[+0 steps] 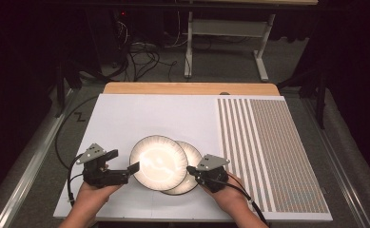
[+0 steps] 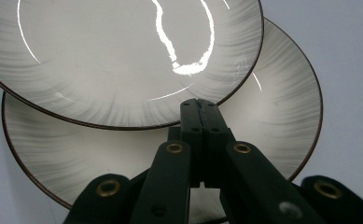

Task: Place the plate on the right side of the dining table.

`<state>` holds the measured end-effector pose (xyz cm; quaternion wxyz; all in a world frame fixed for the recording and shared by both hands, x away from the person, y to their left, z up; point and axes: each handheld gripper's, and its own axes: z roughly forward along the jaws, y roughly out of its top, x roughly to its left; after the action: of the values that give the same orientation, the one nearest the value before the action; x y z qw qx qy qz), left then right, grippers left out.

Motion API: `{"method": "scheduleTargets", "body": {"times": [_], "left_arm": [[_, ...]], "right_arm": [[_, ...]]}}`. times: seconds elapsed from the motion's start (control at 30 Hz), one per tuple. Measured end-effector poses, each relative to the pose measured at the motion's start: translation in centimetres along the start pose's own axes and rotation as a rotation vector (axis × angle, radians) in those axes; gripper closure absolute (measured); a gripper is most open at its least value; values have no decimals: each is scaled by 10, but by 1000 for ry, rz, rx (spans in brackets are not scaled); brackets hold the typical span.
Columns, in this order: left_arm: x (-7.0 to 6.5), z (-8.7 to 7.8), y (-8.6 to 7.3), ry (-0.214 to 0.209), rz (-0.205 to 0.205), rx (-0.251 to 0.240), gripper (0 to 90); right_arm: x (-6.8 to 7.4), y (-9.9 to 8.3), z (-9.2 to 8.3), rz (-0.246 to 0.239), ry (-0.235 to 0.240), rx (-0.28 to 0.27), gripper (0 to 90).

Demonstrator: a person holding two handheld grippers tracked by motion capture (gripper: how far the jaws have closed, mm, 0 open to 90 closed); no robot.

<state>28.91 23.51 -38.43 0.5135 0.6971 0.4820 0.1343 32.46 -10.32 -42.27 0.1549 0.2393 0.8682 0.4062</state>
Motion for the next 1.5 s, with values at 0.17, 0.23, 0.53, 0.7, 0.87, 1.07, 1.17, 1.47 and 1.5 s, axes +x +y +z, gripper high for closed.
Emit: {"method": "scheduleTargets", "body": {"times": [0.17, 0.23, 0.53, 0.7, 0.87, 1.07, 1.17, 1.47, 1.5], "left_arm": [[3, 5, 0, -18, -24, 35, 6], [4, 6, 1, -31, -38, 46, 6], [17, 8, 6, -92, -138, 111, 6], [21, 10, 8, -109, -180, 159, 6], [25, 11, 11, -142, -236, 201, 6], [32, 9, 16, -174, -303, 251, 18], [35, 9, 18, -187, -320, 281, 27], [43, 13, 21, -216, -423, 380, 58], [43, 13, 21, -216, -423, 380, 62]], "right_arm": [[0, 0, 0, 0, -3, 2, 900], [0, 0, 0, 0, -4, 3, 900], [0, 0, 0, -3, -6, 3, 900], [0, 0, 0, -4, -10, 4, 900], [0, 0, 1, -6, -11, 4, 900], [0, 1, 0, -7, -12, 7, 900], [0, 1, 1, -7, -13, 7, 900], [1, 1, 0, -6, -17, 9, 900], [1, 1, 0, -7, -17, 9, 900]]}}
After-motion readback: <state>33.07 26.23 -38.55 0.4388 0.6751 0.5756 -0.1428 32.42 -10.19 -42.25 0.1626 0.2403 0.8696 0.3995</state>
